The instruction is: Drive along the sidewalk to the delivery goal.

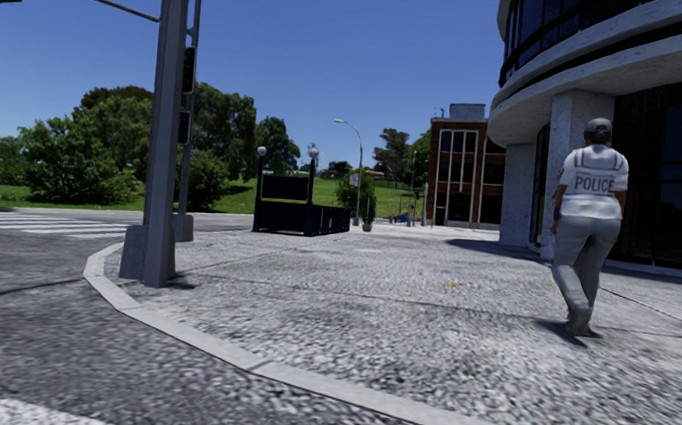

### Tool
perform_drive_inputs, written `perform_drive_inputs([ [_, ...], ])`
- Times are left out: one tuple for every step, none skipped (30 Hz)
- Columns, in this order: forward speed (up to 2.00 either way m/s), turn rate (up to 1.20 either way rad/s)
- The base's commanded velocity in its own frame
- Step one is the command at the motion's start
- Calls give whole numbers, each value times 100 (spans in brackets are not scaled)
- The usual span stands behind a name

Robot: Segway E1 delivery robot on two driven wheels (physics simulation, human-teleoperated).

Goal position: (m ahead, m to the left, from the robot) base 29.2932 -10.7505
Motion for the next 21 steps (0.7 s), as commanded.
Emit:
perform_drive_inputs([
  [144, 0],
  [148, 0],
  [148, 0],
  [159, 0],
  [171, 0],
  [181, 0],
  [181, 0],
  [188, 0],
  [193, 0],
  [200, 0],
  [200, 0],
  [200, 0],
  [200, 0],
  [200, 0],
  [200, 0],
  [200, 0],
  [200, 0],
  [200, 0],
  [200, 0],
  [200, 0],
  [200, 0],
])
